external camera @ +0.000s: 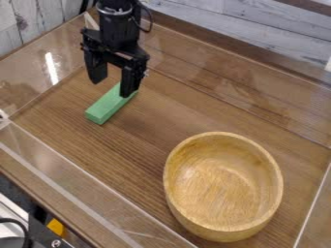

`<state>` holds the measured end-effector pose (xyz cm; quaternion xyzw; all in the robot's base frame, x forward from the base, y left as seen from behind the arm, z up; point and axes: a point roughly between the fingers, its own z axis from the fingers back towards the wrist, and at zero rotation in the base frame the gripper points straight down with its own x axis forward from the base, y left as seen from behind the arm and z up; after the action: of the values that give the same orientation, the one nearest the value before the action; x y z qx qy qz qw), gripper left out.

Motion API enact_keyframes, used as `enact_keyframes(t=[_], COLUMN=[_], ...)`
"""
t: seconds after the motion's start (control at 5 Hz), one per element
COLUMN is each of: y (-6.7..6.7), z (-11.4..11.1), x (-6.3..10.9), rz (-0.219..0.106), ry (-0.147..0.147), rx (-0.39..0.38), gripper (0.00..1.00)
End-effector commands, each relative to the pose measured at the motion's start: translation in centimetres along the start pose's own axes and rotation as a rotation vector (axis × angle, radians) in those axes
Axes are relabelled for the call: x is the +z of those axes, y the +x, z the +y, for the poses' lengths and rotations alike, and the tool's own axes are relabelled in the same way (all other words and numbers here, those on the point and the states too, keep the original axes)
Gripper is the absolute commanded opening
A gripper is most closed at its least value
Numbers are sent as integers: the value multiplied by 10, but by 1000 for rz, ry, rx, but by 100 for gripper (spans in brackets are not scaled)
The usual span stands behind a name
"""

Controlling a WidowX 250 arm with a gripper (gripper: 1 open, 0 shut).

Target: Put the green block in the brown bowl

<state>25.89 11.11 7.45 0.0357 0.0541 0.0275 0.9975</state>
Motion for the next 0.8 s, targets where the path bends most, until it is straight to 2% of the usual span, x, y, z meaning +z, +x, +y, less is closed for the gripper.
enact_keyframes(t=[0.0, 0.6], y=[2, 7], z=[10, 22], x=[1, -19], rz=[-20, -6], ry=[18, 0], rx=[16, 18], gripper=[100, 100])
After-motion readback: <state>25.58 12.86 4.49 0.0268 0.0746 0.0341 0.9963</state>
